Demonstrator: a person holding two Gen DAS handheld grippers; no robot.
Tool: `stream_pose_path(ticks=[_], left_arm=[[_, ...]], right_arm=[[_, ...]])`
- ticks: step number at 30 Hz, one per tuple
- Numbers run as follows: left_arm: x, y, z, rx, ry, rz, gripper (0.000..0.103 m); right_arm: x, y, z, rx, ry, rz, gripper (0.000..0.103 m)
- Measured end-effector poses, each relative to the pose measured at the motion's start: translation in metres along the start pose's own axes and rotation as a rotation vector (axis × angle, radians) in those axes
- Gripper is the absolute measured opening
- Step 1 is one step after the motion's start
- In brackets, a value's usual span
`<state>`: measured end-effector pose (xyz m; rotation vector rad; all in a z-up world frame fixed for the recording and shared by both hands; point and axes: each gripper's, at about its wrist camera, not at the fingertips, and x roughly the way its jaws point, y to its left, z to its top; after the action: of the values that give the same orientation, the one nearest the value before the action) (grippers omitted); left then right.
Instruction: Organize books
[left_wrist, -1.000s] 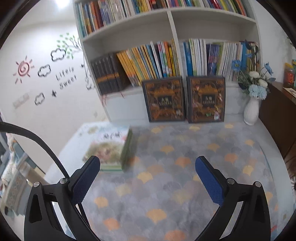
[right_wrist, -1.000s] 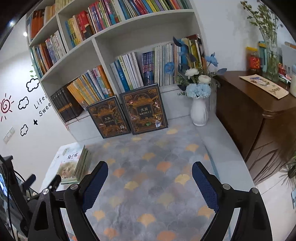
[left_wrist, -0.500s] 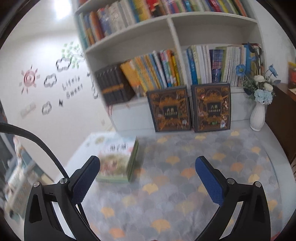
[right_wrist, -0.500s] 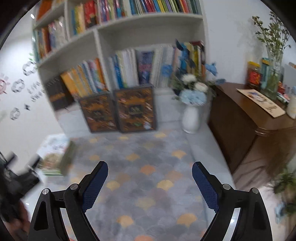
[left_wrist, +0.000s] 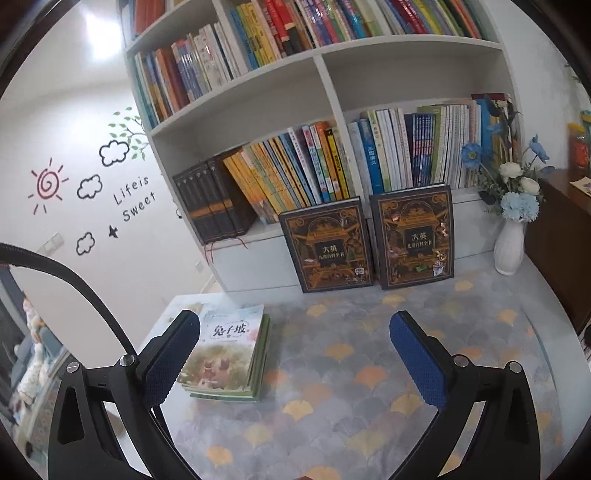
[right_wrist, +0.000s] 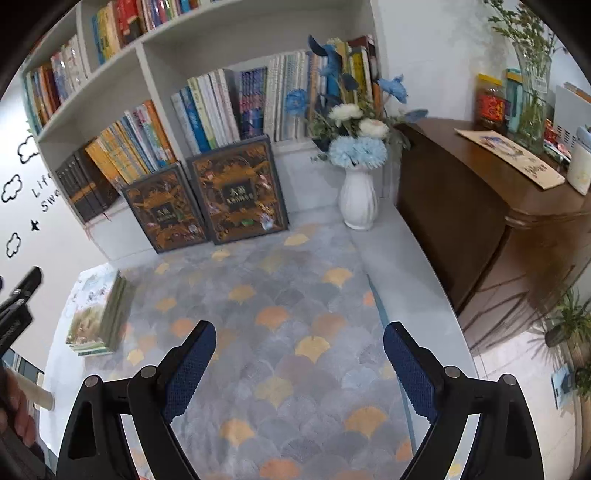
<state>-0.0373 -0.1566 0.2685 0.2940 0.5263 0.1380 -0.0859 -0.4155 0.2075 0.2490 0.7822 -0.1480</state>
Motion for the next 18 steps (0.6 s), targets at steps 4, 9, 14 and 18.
stream_pose_path(ticks=[4,9,14,18], left_arm=[[0.018,0.009,-0.005,-0.014,0.042,-0.001,0.103],[0.025,0.016,-0.003,-0.068,0.059,-0.001,0.103],[0.019,0.006,-0.003,-0.043,0.032,-0.003,0.103],[0.021,0.0,-0.003,-0.043,0.038,-0.036,0.103]], right_arm=[[-0.021,0.006,0.007,-0.027,-0.101,0.056,0.091],[-0.04,0.014,0.012,-0.062,-0.229,0.064,0.091],[-0.031,0.028,0.014,-0.099,-0.188,0.008,0.091],[-0.024,0.033,0.007,-0.104,-0.149,0.013,0.091]])
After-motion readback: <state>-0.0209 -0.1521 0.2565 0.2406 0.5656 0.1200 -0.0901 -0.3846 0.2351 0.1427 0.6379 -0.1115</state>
